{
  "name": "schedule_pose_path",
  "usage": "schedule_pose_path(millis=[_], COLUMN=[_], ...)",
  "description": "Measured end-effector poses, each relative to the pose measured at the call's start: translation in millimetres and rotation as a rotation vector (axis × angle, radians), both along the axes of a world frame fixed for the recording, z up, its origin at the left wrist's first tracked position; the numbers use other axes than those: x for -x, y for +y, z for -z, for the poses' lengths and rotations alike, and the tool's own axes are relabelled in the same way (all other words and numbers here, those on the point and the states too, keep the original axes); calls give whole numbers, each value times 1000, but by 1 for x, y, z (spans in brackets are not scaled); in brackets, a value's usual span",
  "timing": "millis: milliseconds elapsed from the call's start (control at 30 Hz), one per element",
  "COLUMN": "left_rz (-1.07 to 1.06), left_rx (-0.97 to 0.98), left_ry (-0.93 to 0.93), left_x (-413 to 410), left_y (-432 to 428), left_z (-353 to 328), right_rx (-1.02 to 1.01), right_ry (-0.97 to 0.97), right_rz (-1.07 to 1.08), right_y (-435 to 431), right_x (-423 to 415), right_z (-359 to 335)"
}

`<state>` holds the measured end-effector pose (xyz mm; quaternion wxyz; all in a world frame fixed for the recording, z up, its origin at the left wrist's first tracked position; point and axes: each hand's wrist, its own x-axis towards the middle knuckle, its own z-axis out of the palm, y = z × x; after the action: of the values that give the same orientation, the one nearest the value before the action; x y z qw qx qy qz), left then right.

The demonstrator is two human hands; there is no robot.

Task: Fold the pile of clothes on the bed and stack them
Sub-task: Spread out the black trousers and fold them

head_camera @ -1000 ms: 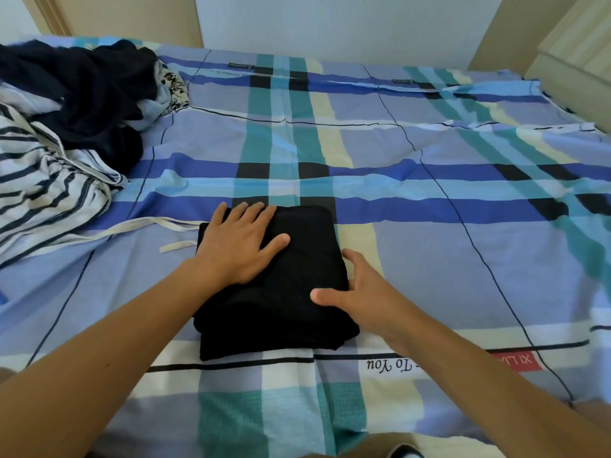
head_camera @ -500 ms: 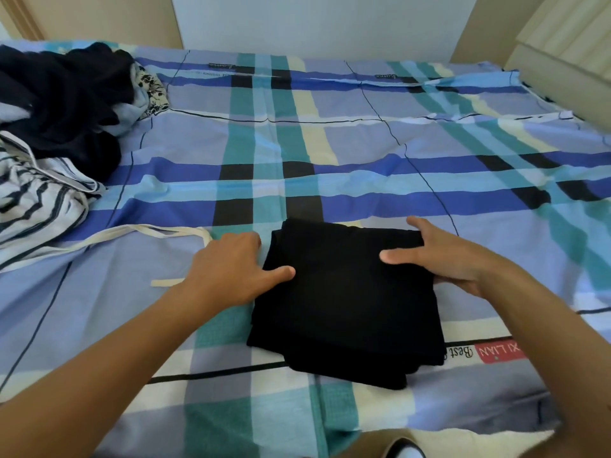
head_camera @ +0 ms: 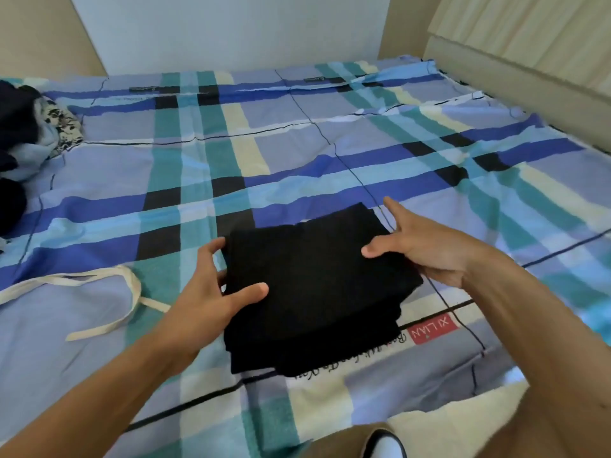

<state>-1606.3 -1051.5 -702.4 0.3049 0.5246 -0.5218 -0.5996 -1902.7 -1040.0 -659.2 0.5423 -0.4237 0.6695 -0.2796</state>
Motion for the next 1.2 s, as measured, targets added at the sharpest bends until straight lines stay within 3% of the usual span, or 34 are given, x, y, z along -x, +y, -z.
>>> schedule_pose_path(millis=[67, 233, 433, 533, 633, 733, 767, 833, 933, 1067, 1200], left_rz=[13, 38, 140, 173, 236, 220, 202, 321, 574, 635, 579], left_rx=[114, 344, 390, 292, 351, 717, 870, 992, 837, 749, 781], left_ry=[82, 157, 99, -52, -259, -731, -798, -791, -829, -842, -658], left_x=[35, 165, 293, 311, 309, 305, 304, 306, 305, 300, 270], left_y=[2, -10, -25, -25, -26, -26, -26, -28, -37, -41, -45], left_z=[-1, 8, 28, 51, 54, 39, 37, 41, 59, 55, 29], right_rx=[115, 244, 260, 172, 81, 286, 359, 343, 41, 69, 268], right_ry=[68, 515, 671, 739, 890, 1056, 1053, 957, 966, 965, 833], right_rz=[142, 329, 597, 603, 521, 444, 387, 215, 7, 97, 222], right_y=[-1, -2, 8, 6, -6, -21, -26, -34, -38, -45, -50], right_x=[27, 112, 197, 214, 217, 205, 201, 195, 191, 184, 165], right_z=[-13, -27, 2, 28, 43, 37, 37, 45, 72, 73, 57])
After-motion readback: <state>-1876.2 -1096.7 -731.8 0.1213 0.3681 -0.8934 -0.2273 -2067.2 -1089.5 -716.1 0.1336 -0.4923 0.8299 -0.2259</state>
